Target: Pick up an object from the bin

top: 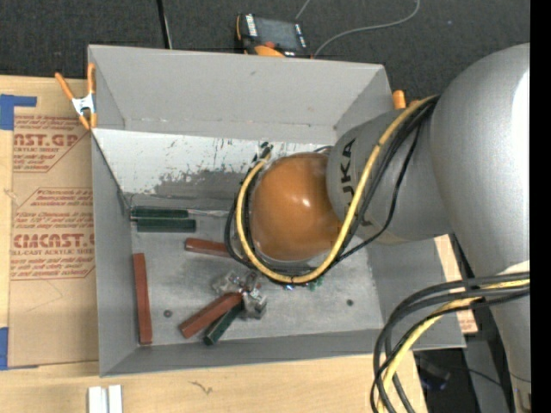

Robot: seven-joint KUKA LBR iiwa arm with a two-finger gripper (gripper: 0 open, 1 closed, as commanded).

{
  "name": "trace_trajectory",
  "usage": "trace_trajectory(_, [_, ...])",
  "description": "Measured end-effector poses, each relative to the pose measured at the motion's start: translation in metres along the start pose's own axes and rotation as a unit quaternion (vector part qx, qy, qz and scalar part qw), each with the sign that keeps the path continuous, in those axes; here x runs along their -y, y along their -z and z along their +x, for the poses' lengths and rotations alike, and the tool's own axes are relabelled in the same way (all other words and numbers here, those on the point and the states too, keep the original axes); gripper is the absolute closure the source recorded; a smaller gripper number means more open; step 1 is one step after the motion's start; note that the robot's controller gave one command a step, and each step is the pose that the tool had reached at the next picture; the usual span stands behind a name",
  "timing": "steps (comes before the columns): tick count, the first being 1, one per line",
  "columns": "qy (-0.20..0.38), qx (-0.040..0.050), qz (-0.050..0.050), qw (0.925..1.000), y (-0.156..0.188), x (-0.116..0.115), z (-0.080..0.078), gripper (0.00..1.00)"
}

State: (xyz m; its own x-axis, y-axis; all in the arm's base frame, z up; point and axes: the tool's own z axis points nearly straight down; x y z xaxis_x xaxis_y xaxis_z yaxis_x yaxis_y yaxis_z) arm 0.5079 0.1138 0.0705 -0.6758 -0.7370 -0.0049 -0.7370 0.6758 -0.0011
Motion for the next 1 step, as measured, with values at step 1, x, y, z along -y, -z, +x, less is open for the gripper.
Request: trace_trajectory(1, [0.194, 0.0004, 0.001, 0.981, 0.1322, 0.0227, -0.0091, 1.0])
